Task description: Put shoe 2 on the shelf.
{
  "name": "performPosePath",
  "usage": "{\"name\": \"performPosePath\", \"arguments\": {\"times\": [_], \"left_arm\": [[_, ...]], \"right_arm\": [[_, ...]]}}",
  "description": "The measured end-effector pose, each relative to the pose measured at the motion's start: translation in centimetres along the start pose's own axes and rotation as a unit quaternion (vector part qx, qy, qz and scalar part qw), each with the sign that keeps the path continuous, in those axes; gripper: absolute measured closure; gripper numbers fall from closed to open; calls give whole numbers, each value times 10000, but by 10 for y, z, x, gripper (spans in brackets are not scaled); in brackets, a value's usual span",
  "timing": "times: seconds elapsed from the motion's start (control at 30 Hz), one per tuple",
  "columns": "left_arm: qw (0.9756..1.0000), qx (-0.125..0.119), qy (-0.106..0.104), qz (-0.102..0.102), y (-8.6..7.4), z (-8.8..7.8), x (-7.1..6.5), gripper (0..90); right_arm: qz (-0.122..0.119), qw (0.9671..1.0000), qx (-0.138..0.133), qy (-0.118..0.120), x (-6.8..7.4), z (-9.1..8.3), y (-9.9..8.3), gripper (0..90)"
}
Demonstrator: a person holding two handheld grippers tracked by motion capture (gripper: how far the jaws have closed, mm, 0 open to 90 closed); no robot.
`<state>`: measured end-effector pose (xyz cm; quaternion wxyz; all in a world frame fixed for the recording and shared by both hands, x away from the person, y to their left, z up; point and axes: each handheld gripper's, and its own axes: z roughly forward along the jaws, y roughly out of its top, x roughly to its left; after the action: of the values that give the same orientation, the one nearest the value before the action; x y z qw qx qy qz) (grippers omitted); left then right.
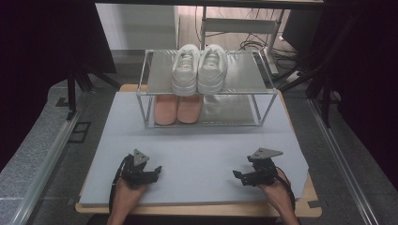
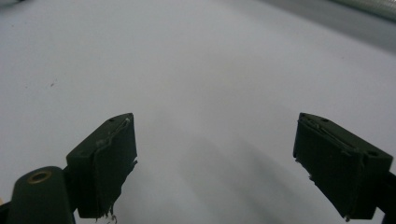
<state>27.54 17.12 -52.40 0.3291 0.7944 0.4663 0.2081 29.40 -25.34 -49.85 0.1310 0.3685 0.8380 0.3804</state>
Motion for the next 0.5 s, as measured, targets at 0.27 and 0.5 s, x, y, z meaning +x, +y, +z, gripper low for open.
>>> {"name": "performPosePath", "arguments": {"times": [0.27, 0.5], "left_arm": [[10000, -7, 6, 5, 0, 0, 0, 204], [10000, -9, 10, 9, 0, 0, 0, 203]], "right_arm": [[7, 9999, 150, -19, 5, 13, -16, 125], [-31, 9993, -140, -359, 15, 16, -24, 118]]}}
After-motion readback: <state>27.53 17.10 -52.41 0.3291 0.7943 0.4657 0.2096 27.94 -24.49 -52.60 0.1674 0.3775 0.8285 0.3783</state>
